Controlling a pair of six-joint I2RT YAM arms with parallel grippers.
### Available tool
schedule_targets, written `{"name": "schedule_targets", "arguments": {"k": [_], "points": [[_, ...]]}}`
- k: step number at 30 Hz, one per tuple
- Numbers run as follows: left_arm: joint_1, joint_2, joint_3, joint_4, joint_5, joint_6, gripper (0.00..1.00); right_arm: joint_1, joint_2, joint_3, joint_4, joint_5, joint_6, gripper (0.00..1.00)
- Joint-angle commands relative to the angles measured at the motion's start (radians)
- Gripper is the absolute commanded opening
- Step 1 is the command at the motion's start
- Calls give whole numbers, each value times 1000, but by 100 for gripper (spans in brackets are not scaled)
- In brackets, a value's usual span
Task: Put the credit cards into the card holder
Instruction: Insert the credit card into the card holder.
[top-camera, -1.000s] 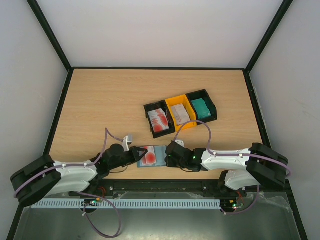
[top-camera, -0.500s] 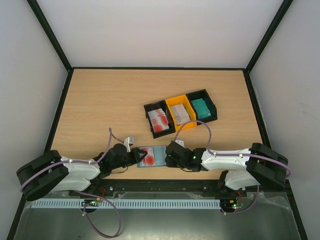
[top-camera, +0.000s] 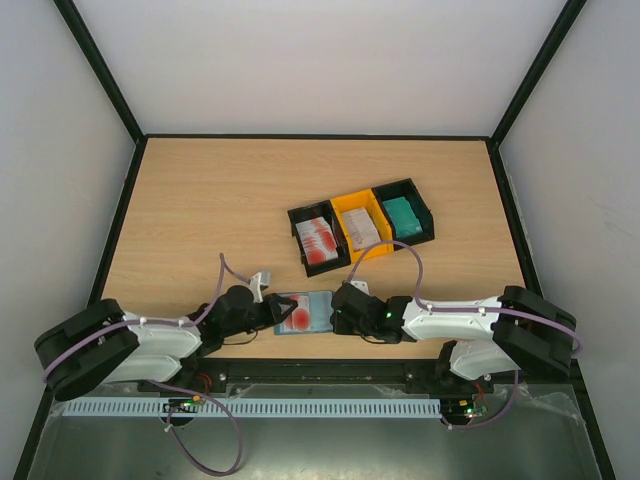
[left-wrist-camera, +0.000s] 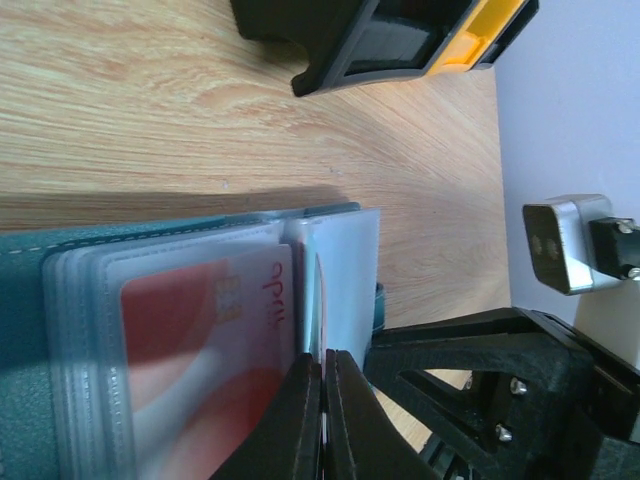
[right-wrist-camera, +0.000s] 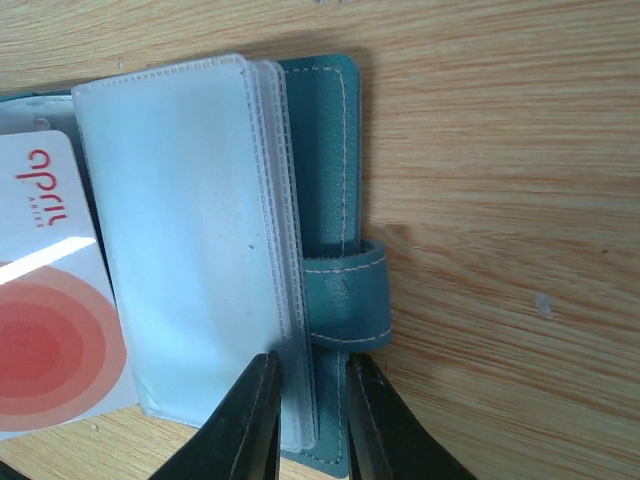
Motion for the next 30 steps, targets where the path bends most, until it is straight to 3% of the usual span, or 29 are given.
{"name": "schedule_targets", "arguments": {"k": [1,8,30], "points": [[0,-48,19,-4,-3,16,2,-1,30,-20,-73,-5,0,17],[3,-94,20,-48,-8,18,2,-1,35,-22,-64,-8,0,17],[8,50,21,59,12,15,2,-1,26,-25,-69,-2,3,17]]}}
